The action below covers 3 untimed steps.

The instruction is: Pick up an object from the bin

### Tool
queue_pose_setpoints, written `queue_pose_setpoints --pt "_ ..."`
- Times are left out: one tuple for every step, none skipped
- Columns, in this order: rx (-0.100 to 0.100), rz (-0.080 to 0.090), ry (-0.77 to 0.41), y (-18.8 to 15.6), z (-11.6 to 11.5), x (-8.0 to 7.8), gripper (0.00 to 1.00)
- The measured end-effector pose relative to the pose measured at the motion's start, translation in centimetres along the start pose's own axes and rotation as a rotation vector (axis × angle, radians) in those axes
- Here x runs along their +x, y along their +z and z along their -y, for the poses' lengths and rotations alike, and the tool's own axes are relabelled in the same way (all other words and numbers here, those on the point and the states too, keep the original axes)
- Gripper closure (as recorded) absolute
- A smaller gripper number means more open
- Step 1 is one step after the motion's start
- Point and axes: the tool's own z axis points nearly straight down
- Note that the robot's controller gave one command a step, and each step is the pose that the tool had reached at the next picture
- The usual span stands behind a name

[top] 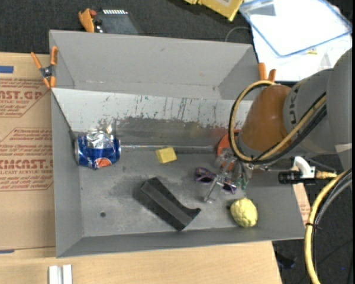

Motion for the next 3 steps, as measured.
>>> queue_pose_setpoints --pt "0.002 0.0 -0.013 -0.04 -0.22 0.15 0.0" --pt "0.0 0.0 0.113 -0.02 -0.06 0.03 1.0" --pt "0.0 0.0 0.113 -0.02 -0.06 0.02 1.0"
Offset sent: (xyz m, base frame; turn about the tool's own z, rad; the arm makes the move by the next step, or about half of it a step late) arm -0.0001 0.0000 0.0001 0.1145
